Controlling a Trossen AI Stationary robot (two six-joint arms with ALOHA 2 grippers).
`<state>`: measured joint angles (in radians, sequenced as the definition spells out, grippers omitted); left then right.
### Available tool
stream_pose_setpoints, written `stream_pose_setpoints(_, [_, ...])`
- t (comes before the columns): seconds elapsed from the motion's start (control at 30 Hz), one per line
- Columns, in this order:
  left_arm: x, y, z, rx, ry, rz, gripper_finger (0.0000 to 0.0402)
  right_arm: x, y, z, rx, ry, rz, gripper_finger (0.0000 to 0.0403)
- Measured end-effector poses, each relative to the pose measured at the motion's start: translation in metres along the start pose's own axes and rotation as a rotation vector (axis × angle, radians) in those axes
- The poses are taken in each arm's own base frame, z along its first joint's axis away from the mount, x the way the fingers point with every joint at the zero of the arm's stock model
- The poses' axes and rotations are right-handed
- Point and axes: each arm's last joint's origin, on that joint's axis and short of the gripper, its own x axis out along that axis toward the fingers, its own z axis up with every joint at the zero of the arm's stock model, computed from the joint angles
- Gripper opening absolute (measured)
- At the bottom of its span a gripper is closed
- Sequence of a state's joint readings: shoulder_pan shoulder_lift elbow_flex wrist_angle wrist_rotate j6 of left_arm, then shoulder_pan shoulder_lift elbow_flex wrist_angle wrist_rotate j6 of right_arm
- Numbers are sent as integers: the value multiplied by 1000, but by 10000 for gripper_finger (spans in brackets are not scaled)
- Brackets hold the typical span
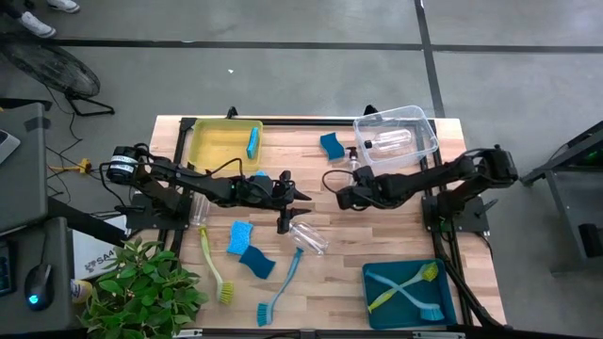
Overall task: Pick & Place Kitchen Sink Supplies
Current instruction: Put the transparent soap dispenser into the transparent bin
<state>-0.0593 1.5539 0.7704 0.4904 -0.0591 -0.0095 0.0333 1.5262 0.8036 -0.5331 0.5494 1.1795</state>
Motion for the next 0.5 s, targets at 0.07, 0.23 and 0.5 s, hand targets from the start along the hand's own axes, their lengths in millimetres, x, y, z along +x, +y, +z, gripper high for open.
stream_pose_setpoints(0.07, [0,0,0,-3,0,0,163,1,-1,1,22,1,-5,383])
stream_pose_setpoints(0.23, [0,0,0,-7,0,0,163,4,-3,5,42,26,-6,379])
stream_pose_setpoints(0.5, [0,0,0,-20,-1,-14,163,17,0,1,36,45,-31,379])
